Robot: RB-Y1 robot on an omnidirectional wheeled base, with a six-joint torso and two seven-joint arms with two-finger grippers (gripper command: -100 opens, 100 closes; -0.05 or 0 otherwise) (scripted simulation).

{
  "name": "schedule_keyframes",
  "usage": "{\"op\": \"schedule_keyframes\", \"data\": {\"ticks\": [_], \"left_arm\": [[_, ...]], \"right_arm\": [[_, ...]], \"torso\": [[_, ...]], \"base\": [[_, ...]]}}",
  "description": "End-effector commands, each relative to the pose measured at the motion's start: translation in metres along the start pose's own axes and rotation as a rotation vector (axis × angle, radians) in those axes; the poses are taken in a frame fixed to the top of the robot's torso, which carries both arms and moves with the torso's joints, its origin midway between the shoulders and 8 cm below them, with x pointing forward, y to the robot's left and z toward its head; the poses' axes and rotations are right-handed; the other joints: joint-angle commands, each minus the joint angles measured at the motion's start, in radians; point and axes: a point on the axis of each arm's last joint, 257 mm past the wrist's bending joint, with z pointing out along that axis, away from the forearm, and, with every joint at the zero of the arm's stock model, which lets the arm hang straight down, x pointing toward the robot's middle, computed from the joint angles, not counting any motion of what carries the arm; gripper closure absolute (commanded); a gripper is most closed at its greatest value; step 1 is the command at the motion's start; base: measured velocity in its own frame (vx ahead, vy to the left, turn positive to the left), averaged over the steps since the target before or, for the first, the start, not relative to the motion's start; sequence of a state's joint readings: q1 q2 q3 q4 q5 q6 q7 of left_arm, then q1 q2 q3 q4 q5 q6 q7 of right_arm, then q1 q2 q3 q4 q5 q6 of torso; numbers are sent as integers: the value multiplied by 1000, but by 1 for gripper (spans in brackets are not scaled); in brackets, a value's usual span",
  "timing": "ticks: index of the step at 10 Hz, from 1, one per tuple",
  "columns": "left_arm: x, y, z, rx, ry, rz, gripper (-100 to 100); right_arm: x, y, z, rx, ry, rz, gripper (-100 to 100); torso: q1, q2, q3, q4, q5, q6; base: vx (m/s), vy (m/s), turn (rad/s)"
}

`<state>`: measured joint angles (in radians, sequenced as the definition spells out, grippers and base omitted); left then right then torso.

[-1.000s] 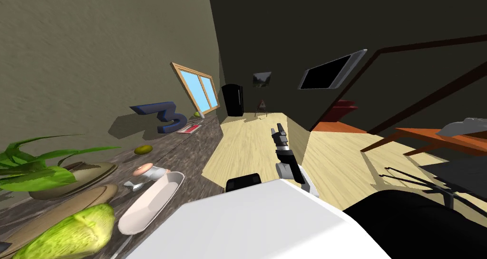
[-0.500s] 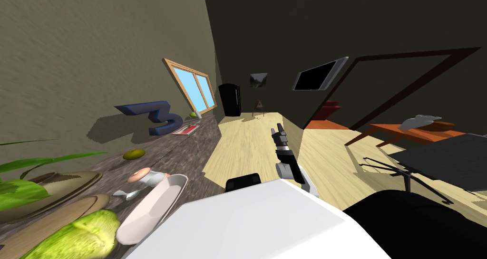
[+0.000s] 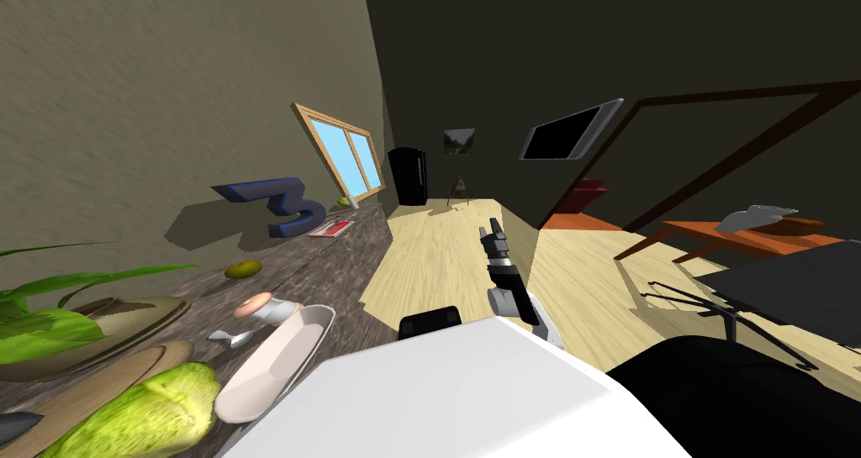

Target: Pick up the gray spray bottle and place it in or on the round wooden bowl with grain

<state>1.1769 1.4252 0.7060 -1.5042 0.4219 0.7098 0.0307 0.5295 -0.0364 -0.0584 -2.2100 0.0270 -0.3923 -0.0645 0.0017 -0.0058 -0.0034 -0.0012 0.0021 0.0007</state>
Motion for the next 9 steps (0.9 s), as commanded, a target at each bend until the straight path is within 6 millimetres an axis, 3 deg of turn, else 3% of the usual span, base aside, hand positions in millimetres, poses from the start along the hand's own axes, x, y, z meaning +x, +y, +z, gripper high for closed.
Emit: {"op": "schedule_keyframes", "data": {"ticks": [1, 2, 3, 7, 9], "left_arm": [[-14, -19, -6, 11, -8, 1, -100], [-20, -32, -11, 21, -10, 3, -100], [-20, -32, -11, 21, -10, 3, -100], [-34, -84, -31, 62, -8, 18, -100], [-34, -84, -31, 62, -8, 18, -100]], "right_arm": [[0, 0, 0, 0, 0, 0, 0], [0, 0, 0, 0, 0, 0, 0], [0, 0, 0, 0, 0, 0, 0], [0, 0, 0, 0, 0, 0, 0], [0, 0, 0, 0, 0, 0, 0]], "torso": [[0, 0, 0, 0, 0, 0], [1, 1, 1, 0, 0, 0], [1, 2, 1, 0, 1, 0], [-2, -2, -1, 0, 0, 1], [-1, -2, -1, -1, 0, 1]], "base": [[-49, 39, 156], [-52, 41, 105], [-31, 23, 4], [5, -8, 28], [-3, -3, 10]]}}
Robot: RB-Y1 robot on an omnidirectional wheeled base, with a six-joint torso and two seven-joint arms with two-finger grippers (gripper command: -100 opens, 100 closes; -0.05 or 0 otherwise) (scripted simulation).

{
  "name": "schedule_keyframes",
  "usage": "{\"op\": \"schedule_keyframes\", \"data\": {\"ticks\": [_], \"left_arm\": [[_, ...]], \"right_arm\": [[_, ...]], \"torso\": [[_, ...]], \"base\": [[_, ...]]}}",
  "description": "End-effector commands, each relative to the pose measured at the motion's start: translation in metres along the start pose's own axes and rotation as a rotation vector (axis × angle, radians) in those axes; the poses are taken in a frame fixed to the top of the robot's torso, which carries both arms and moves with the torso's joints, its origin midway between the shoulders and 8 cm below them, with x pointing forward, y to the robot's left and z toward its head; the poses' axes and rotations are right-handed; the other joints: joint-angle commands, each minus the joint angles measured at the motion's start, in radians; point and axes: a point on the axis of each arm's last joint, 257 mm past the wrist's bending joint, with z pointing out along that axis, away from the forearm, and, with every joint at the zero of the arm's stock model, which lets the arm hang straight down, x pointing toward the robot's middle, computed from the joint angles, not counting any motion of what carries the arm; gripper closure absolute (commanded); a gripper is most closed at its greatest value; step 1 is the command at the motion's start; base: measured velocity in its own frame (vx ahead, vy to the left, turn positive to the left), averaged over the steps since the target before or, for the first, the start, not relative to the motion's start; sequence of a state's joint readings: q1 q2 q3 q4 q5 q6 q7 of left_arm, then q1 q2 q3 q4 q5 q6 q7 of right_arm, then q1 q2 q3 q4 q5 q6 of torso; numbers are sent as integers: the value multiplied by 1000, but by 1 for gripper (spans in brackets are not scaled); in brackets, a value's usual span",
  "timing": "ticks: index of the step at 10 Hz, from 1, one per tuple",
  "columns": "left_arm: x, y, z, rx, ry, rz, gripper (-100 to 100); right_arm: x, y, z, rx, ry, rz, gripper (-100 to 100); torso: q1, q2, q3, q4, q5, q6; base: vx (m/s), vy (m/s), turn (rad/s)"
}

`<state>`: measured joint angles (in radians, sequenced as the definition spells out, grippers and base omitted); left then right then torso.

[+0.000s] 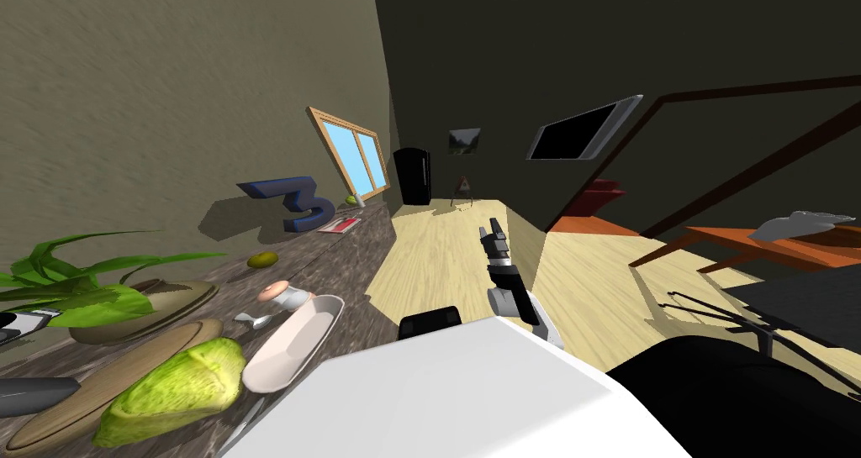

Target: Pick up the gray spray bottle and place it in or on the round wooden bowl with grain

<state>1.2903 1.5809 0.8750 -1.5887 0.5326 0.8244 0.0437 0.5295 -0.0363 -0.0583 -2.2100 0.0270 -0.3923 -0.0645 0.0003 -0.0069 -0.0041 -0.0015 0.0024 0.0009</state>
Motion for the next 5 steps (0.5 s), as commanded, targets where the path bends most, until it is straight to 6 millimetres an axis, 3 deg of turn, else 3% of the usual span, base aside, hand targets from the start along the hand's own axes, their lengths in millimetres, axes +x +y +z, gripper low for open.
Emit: {"op": "schedule_keyframes", "data": {"ticks": [1, 5], "left_arm": [[0, 0, 0, 1, 0, 0, -100], [0, 0, 0, 1, 0, 0, -100]], "right_arm": [[0, 0, 0, 0, 0, 0, 0], [0, 0, 0, 0, 0, 0, 0]], "torso": [[0, 0, 0, 0, 0, 0], [1, 0, 0, 0, 0, 0]], "base": [[-8, 3, -9], [0, 0, -1]]}}
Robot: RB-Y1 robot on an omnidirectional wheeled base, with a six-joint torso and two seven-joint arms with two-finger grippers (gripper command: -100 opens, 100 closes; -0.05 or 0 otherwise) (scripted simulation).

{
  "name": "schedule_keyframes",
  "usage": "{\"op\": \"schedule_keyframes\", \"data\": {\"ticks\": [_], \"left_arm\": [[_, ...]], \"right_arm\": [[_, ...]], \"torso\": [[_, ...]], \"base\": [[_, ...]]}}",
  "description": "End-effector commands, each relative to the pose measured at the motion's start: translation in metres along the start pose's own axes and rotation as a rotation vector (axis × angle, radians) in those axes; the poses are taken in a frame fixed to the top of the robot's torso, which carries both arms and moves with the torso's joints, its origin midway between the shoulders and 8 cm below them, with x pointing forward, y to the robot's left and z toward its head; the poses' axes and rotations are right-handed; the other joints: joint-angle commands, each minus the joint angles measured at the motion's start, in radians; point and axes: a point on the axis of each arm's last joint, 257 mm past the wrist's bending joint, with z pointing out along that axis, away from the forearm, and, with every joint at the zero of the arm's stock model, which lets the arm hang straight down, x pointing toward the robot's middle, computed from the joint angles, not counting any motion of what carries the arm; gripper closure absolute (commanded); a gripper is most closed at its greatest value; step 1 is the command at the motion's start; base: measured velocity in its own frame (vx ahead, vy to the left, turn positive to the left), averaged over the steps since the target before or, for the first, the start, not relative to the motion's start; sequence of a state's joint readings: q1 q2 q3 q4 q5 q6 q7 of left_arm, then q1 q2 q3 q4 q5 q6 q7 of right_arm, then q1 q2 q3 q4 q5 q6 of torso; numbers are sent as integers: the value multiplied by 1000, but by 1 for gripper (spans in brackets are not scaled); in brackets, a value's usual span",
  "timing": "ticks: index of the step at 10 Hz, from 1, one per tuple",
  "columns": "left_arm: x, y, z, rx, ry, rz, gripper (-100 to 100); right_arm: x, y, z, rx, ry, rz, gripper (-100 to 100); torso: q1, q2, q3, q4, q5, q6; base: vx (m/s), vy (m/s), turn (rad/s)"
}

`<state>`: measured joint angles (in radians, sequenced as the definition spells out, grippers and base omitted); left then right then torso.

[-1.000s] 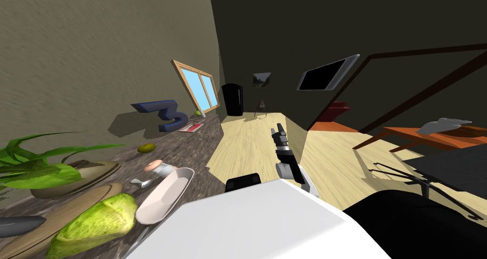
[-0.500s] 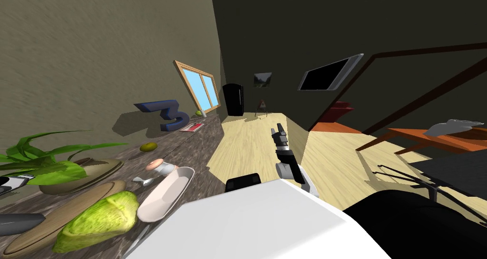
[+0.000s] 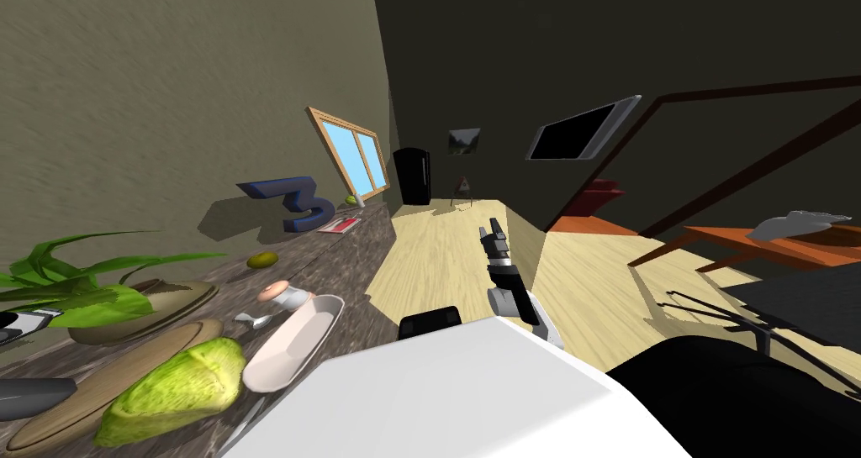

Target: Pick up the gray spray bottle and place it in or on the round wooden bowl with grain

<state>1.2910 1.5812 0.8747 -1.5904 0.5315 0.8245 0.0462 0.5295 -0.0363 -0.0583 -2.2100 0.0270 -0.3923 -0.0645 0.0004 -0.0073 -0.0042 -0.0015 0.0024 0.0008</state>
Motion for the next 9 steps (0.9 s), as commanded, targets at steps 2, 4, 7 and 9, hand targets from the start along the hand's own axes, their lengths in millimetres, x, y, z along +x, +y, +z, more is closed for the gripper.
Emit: {"op": "schedule_keyframes", "data": {"ticks": [2, 4, 7, 9], "left_arm": [[0, 0, 0, 0, 0, 0, -100], [-17, -31, 5, 73, -61, -5, -100], [-26, -60, 10, 147, -102, -16, -100], [-25, -79, 8, 211, -114, -30, -100]], "right_arm": [[0, 0, 0, 0, 0, 0, 0], [0, 0, 0, 0, 0, 0, 0], [0, 0, 0, 0, 0, 0, 0], [0, 0, 0, 0, 0, 0, 0]], "torso": [[0, 1, 0, 0, 0, 0], [-5, -3, -2, 0, -1, -2], [1, -2, -2, -1, 0, 1], [-6, -6, -3, -1, -1, -1]], "base": [[-13, 0, 4], [100, -95, 327], [44, -18, 62], [86, -67, 235]]}}
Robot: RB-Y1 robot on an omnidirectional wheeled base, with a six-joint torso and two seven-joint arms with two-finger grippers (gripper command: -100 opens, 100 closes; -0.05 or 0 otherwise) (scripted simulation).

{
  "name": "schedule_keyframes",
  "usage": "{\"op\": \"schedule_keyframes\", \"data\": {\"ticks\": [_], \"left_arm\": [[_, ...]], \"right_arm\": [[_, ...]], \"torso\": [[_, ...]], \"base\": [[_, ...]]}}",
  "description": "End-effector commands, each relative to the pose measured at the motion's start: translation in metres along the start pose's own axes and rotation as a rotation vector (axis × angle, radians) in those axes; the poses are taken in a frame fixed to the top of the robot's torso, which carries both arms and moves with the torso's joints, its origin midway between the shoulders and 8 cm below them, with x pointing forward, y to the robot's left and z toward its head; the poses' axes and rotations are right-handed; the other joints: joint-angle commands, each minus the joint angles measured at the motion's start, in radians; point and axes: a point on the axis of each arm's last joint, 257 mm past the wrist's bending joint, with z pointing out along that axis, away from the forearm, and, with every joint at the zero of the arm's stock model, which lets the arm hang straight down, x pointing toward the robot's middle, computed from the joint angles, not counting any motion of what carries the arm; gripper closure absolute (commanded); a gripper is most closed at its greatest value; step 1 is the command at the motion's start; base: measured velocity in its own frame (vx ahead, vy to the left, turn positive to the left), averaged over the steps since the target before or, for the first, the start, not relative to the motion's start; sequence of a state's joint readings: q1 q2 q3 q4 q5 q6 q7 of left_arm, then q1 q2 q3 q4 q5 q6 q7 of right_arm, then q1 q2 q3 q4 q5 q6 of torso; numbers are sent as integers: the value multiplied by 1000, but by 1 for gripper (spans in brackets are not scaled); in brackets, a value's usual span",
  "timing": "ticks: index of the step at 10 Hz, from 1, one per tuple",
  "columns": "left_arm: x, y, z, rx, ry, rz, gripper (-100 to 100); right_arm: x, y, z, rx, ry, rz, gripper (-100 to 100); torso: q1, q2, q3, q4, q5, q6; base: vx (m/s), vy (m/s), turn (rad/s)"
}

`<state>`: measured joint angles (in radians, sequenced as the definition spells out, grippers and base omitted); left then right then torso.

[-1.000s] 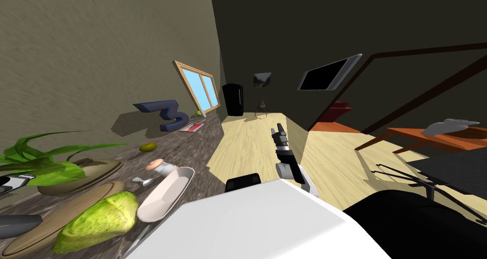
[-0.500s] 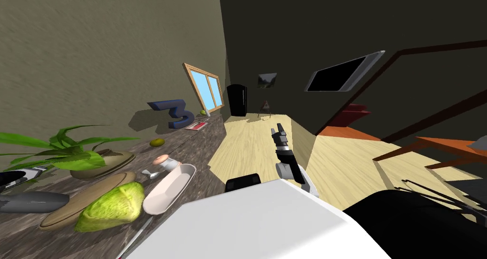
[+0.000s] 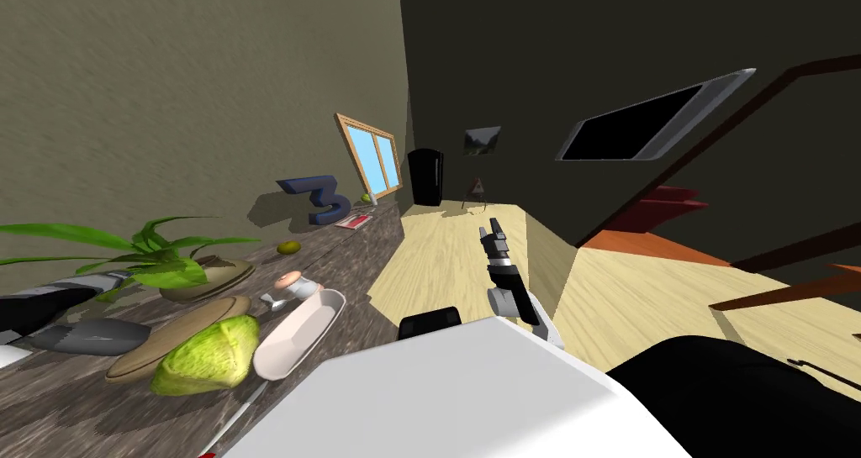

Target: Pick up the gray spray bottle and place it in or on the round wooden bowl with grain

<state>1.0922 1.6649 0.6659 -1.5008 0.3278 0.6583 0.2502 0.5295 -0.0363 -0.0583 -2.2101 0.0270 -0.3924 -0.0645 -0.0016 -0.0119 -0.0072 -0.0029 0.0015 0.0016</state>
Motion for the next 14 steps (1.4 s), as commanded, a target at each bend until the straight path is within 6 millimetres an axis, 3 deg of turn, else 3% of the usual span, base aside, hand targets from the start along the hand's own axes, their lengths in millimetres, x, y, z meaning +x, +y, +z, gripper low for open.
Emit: {"op": "schedule_keyframes", "data": {"ticks": [1, 2, 3, 5, 8, 14], "left_arm": [[4, -6, 2, 25, -8, -2, -100], [10, -2, 3, 18, 0, -15, -100], [-7, -27, 7, 75, -33, 5, -100], [-8, -45, 6, 133, -41, -4, -100], [5, -39, 9, 125, -30, -16, -100], [-3, -48, 11, 161, -36, -14, -100]], "right_arm": [[0, 0, 0, 0, 0, 0, 0], [0, 0, 0, 0, 0, 0, 0], [0, 0, 0, 0, 0, 0, 0], [0, 0, 0, 0, 0, 0, 0], [0, 0, 0, 0, 0, 0, 0], [0, 0, 0, 0, 0, 0, 0]], "torso": [[0, 0, 0, 0, 0, 0], [3, 1, 0, 0, 1, 0], [4, 3, 2, 1, 1, 0], [-3, -1, 0, 0, 0, -1], [4, 4, 2, 1, 1, 0], [1, 2, 1, 1, 1, -1]], "base": [[43, 21, -75], [-1, 10, -36], [80, -72, 260], [93, -61, 223], [5, 9, -33], [22, -15, 56]]}}
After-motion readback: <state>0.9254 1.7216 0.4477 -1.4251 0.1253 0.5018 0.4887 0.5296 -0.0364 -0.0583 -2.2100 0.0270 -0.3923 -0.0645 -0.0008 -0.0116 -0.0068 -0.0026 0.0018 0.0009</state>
